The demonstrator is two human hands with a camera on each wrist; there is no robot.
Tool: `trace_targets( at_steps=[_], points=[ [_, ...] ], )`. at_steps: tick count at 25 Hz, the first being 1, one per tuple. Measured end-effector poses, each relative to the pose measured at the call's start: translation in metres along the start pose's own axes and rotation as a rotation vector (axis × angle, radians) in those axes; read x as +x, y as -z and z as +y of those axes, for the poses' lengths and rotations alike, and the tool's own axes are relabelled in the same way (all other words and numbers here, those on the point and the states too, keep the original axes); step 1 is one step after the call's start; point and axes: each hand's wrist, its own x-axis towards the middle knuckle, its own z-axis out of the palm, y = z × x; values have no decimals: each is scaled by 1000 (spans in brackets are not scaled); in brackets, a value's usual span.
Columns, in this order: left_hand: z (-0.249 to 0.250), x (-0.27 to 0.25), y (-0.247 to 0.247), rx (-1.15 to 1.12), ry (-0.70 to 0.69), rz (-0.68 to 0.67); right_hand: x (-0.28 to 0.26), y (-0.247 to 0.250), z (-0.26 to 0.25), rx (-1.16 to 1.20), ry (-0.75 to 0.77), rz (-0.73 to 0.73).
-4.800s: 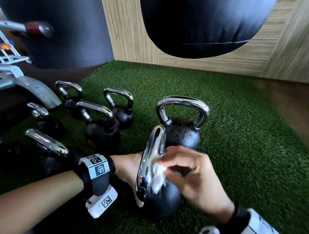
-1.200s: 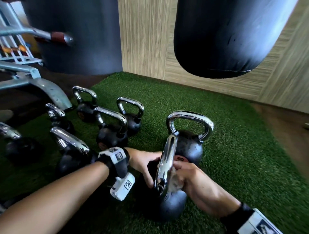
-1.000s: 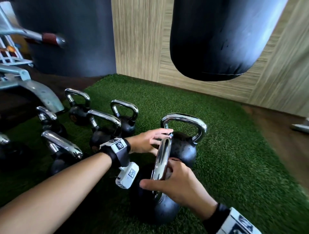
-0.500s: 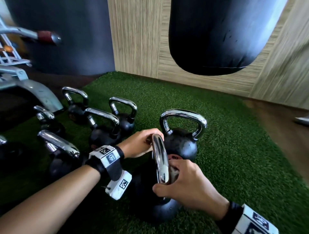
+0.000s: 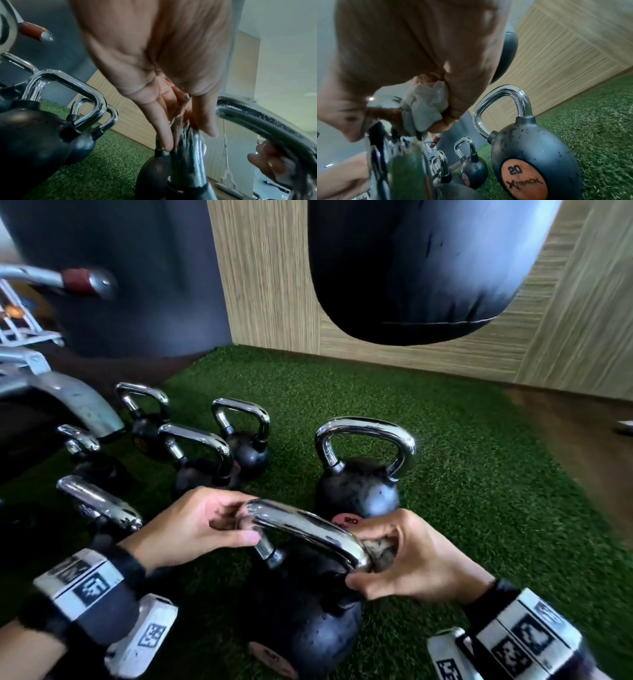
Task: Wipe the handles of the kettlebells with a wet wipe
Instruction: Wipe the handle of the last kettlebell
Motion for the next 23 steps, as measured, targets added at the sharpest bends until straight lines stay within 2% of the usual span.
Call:
trace_targets(
  at_steps=[2, 5, 6, 7, 9, 11, 13, 15, 17, 19, 20, 23],
  points=[
    [4, 7, 12, 62, 68, -102, 1, 5, 6, 18, 1, -56],
    [25, 36, 45, 325, 217, -436, 1, 25, 14, 6, -39, -215],
    [38, 55, 55, 364, 249, -493, 2, 35, 17, 15, -26, -238],
    [52, 74, 62, 366, 277, -495, 5, 41, 21, 39, -7, -239],
    [87, 118, 63, 391, 331, -432, 15, 51, 32, 161, -3, -88],
    [115, 153, 54, 490, 450, -428, 28, 53, 48, 405, -119, 142],
    [127, 177, 43, 628, 528, -448, 42, 48, 64, 670, -284, 312],
    [128, 188, 30, 841, 496, -482, 49, 43, 74, 737, -390, 426],
    [121, 185, 19, 1012, 467, -549, 49, 43, 70, 772, -443, 426],
    [113, 185, 9, 983, 510, -544, 48, 47, 65, 809, -398, 368],
    [109, 187, 5, 935, 527, -514, 48, 50, 62, 764, -356, 371],
    [91, 200, -2, 768, 533, -396, 51, 54, 49, 264, -264, 485]
  ],
)
